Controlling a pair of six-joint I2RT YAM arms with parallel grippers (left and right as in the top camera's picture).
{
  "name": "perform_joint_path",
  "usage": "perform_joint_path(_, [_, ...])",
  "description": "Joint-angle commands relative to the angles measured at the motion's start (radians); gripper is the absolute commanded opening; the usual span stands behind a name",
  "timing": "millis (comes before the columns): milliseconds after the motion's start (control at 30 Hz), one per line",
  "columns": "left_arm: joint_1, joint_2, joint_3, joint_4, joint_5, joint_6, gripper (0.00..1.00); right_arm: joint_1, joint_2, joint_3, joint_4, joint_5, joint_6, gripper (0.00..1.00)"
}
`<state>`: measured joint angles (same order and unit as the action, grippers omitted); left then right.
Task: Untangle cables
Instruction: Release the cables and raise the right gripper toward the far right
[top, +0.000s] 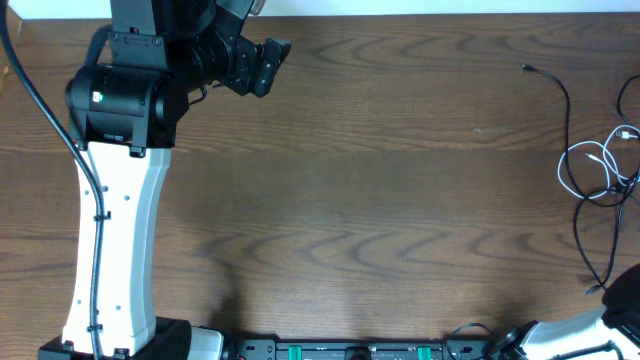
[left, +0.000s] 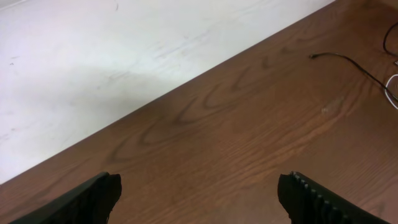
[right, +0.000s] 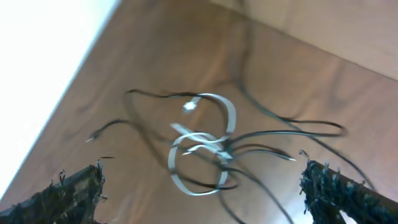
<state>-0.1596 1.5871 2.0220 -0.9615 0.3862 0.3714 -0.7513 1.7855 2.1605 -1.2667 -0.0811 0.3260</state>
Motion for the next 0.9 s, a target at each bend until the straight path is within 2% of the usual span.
perform_joint_path(0, [-0.004, -0.012, -0.005, 0.003, -0.006, 0.013, 0.85, 0.073, -0.054, 0.02, 0.014, -0.107, -0.092, 0.99])
perform_joint_path(167, [-0.003, -0.013, -0.005, 0.005, -0.007, 0.013, 0.85, 0.198, -0.114, 0.02, 0.04, -0.113, -0.149, 0.99])
perform_joint_path(467, [-0.003, -0.015, -0.005, 0.014, -0.04, 0.013, 0.85, 0.47, -0.248, 0.021, 0.112, -0.1, -0.164, 0.99])
perform_joint_path(567, [-0.003, -0.021, -0.005, 0.017, -0.045, 0.013, 0.85, 0.554, -0.269, 0.021, 0.134, -0.035, -0.166, 0.99])
perform_joint_path(667, [-0.003, -0.032, -0.005, 0.024, -0.114, 0.007, 0.85, 0.636, -0.265, 0.021, 0.13, 0.043, -0.167, 0.99])
perform_joint_path(867, [-0.003, -0.066, -0.005, 0.068, -0.312, -0.096, 0.85, 0.778, -0.194, 0.02, 0.125, 0.168, -0.174, 0.99])
